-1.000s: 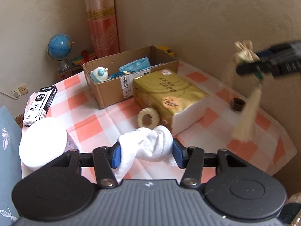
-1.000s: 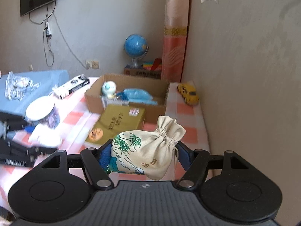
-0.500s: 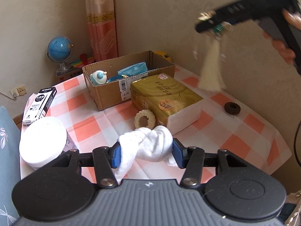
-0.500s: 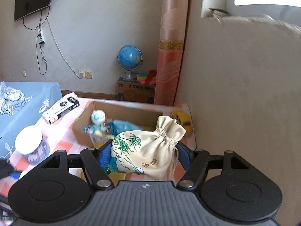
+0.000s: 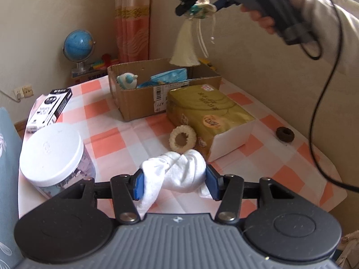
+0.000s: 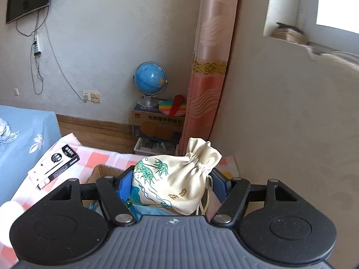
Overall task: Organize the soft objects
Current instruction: 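Carry the cream pouch into the box and open the right tool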
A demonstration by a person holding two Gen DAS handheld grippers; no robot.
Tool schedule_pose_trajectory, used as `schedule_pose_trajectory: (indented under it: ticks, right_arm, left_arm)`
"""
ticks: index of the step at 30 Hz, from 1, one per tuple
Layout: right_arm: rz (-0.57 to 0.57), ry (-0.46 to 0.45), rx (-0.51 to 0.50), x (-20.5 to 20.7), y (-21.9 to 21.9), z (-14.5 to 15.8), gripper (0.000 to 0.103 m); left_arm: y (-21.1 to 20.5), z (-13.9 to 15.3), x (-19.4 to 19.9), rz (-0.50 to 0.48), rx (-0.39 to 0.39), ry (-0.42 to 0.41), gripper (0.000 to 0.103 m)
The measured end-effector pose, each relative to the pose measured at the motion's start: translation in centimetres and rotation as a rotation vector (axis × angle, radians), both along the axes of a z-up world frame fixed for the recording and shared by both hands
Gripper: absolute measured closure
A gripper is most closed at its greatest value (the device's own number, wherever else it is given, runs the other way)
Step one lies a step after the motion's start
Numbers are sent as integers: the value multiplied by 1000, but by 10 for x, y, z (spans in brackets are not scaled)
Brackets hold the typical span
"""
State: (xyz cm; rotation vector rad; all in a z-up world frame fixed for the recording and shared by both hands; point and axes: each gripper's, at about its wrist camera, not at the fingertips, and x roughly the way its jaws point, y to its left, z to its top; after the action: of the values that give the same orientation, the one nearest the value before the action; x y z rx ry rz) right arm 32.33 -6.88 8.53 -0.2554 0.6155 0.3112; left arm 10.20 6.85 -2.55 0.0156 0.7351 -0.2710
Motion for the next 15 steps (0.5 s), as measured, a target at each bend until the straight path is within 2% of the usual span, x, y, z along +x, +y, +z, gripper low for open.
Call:
schedule_pose_trajectory:
  ticks: [4, 12, 15]
  right_arm:
    - [-23, 23, -7, 21, 24, -22, 29]
    - [-22, 85, -9, 24, 59, -62, 29]
    - [-25, 131, 20, 26, 62, -71, 29]
  left_arm:
    - [6, -4, 1, 20, -18, 14, 51]
    - [18, -11, 2, 53, -29, 32, 51]
    - [20, -12, 2, 59, -29, 37, 51]
